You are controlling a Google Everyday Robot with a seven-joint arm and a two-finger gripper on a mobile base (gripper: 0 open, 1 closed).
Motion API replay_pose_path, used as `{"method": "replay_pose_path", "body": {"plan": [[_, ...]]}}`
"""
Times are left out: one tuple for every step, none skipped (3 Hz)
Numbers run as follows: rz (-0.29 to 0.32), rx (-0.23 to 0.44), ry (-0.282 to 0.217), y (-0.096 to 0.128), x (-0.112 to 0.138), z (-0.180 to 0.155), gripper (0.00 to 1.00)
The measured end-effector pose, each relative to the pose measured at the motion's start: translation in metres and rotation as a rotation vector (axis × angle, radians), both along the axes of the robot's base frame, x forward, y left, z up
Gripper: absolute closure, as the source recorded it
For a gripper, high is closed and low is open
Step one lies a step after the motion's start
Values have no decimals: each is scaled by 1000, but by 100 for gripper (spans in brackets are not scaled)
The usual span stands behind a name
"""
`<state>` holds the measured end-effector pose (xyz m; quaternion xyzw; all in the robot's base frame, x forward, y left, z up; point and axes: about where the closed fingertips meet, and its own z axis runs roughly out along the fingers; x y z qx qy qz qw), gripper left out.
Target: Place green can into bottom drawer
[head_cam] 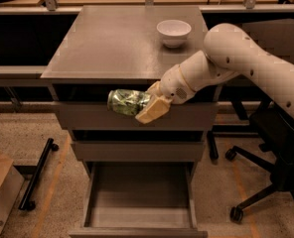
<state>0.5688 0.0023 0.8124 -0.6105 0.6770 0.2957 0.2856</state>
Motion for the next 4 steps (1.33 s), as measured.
{"method": "replay_pose_path", "body": {"plan": [[-39, 10, 51, -11, -8, -50, 100], [-38, 7, 58, -10, -9, -56, 100], [-11, -10, 69, -6, -9, -59, 100], [-15, 7, 104, -1, -19, -91, 100]]}}
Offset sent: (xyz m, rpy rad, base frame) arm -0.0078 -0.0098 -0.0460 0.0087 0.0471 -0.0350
